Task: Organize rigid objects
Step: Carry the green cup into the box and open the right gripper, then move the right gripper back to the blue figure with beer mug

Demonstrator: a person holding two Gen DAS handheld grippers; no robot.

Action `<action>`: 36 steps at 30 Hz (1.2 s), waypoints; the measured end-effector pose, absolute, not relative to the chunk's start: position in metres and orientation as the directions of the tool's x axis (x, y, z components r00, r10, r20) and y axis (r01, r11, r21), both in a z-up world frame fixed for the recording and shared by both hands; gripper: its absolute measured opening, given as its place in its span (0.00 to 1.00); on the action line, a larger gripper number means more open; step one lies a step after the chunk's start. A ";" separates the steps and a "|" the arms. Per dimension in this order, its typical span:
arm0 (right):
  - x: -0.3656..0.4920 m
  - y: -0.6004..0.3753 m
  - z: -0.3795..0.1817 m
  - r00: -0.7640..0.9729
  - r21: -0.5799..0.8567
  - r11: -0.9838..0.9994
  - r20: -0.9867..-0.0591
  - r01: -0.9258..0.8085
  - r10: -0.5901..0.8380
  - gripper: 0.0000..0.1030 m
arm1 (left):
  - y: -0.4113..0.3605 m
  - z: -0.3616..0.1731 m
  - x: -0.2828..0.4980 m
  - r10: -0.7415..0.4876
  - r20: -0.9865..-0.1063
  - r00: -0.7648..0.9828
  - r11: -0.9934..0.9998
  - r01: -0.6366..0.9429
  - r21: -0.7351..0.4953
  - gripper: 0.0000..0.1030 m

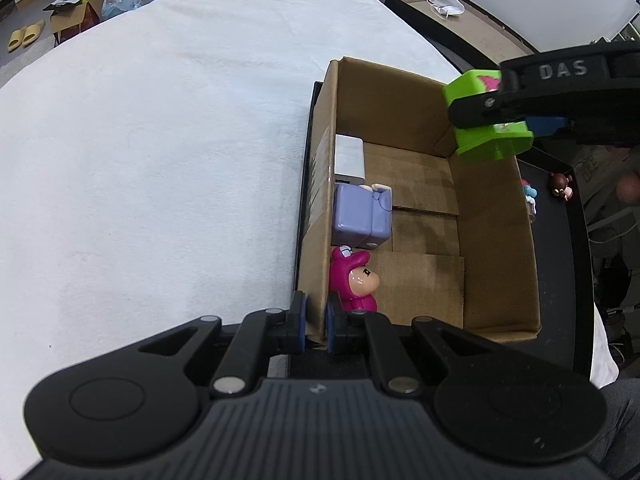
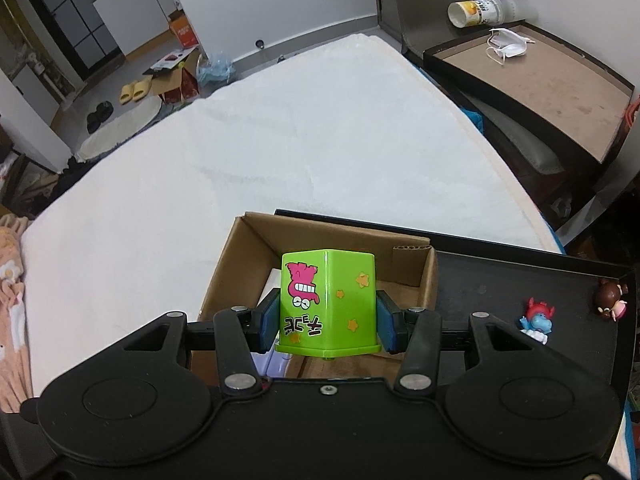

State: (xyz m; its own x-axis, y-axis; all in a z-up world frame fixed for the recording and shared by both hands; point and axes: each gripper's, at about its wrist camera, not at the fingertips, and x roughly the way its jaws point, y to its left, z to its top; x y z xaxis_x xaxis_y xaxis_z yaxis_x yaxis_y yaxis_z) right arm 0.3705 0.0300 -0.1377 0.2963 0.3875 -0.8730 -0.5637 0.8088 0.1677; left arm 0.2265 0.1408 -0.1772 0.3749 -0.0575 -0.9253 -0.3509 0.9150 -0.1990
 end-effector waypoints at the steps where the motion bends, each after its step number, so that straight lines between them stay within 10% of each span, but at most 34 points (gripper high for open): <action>1: 0.371 0.032 -0.140 0.293 0.167 0.806 -0.874 -0.567 0.387 0.46 | 0.140 -0.177 0.227 -0.056 -0.926 0.374 0.915 -0.351 -0.197 0.09; 36: 0.374 0.015 -0.146 0.273 0.223 0.793 -0.857 -0.567 0.436 0.53 | 0.135 -0.178 0.229 -0.036 -0.930 0.365 0.921 -0.349 -0.172 0.09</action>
